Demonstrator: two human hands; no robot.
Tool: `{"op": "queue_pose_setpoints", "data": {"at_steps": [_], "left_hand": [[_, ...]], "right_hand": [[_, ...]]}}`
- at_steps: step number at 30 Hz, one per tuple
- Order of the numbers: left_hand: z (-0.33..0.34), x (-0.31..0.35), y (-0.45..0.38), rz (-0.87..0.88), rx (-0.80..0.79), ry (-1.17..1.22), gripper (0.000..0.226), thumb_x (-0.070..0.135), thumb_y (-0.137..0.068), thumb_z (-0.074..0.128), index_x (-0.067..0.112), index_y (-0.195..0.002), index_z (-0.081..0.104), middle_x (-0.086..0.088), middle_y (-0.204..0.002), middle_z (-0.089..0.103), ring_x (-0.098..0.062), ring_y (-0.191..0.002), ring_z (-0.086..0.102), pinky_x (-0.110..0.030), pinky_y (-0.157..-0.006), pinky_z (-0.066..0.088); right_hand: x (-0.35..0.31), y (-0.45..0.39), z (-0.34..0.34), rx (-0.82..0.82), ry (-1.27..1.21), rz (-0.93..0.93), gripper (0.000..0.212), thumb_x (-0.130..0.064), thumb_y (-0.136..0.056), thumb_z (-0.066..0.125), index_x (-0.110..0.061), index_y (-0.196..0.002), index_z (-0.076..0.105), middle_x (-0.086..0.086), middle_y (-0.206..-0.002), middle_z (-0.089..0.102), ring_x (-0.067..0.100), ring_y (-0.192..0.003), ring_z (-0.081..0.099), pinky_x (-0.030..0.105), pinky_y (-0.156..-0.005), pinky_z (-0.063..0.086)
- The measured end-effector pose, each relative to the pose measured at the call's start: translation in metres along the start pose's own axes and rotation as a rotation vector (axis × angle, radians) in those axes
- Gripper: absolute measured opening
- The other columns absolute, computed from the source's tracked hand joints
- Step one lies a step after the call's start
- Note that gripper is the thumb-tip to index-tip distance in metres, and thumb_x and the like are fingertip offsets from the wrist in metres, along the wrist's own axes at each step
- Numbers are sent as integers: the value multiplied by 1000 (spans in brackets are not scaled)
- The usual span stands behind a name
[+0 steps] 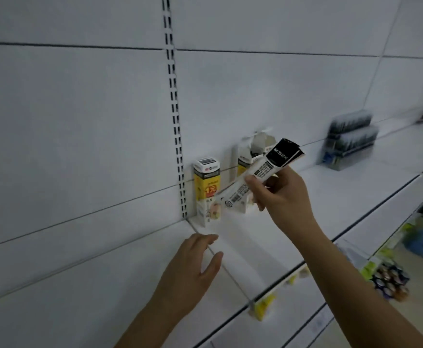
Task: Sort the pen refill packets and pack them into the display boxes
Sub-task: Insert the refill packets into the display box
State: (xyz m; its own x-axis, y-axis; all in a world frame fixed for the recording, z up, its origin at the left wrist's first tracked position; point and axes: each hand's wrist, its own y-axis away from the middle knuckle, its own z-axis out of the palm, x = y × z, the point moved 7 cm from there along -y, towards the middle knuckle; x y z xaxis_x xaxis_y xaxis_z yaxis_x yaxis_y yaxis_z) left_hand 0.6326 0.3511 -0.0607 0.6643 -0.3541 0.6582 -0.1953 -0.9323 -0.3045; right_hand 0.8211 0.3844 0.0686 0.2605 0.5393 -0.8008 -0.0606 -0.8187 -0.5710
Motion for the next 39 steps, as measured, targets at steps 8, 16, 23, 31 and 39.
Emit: {"op": "queue_pose_setpoints", "data": {"at_steps": [8,16,23,31,39], "left_hand": [[40,70,-135,7,419,43,42,31,-91,64,28,-130,50,17,-123,41,1,-115,47,-21,-96,43],[31,82,-236,-141,297,-111,52,45,-87,68,36,-133,45,14,-119,50,5,-91,47,0,-72,35],[30,97,-221,69,212,-137,52,30,-78,80,49,-113,47,22,-112,57,9,-100,54,-1,-80,40],[31,92,-200,40,187,-269,53,38,-78,79,36,-123,51,19,-115,58,0,-104,56,-14,-83,44],[31,93,-200,59,152,-411,61,41,-85,71,35,-141,48,7,-133,56,-10,-117,57,-19,-94,44]], "right_hand": [[67,-99,-119,127,-242,3,17,-23,-91,67,-7,-90,60,1,-70,65,22,-56,56,41,-59,47],[96,-132,-125,76,-317,39,12,-18,-92,65,-8,-91,60,0,-68,66,18,-54,57,33,-57,48],[81,-128,-129,36,-303,2,22,-21,-90,64,1,-94,59,-5,-62,64,15,-51,57,22,-55,48],[58,-118,-108,-25,-389,-15,28,-25,-85,63,0,-96,59,-2,-64,65,18,-51,57,25,-53,50],[95,-108,-67,-36,-683,254,29,-28,-84,63,-8,-104,62,6,-75,64,12,-62,57,24,-64,52]]}}
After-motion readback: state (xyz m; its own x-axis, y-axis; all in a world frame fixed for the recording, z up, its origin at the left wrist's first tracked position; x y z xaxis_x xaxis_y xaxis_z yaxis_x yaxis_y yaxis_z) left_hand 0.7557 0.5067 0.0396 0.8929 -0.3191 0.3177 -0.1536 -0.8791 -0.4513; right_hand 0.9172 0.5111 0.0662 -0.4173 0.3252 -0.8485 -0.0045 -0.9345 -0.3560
